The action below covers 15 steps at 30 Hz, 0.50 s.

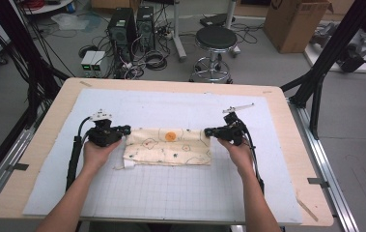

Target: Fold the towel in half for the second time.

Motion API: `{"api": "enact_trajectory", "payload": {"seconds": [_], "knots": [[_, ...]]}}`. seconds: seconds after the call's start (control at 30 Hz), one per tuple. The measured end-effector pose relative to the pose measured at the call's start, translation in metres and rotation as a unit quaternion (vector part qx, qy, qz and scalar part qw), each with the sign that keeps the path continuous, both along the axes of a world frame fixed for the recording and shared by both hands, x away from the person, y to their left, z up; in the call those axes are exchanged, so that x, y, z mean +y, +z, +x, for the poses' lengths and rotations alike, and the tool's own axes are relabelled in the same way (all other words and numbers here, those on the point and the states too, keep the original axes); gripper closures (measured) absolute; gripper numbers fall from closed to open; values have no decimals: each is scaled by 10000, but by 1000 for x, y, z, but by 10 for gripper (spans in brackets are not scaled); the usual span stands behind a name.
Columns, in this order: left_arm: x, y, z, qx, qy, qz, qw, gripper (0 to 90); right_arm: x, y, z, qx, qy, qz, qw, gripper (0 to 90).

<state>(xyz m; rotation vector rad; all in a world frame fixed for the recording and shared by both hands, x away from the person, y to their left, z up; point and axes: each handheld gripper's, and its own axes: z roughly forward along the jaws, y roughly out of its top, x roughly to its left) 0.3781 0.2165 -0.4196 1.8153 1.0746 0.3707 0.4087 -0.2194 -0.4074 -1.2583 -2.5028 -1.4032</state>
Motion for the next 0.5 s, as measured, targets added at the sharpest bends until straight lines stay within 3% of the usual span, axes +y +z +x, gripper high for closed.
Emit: {"api": "enact_trajectory", "payload": {"seconds": [0.5], "knots": [[4, 1, -25, -157, -293, 76, 9994, 840, -4, -3, -22, -119, 229, 164, 9995, 849]]}}
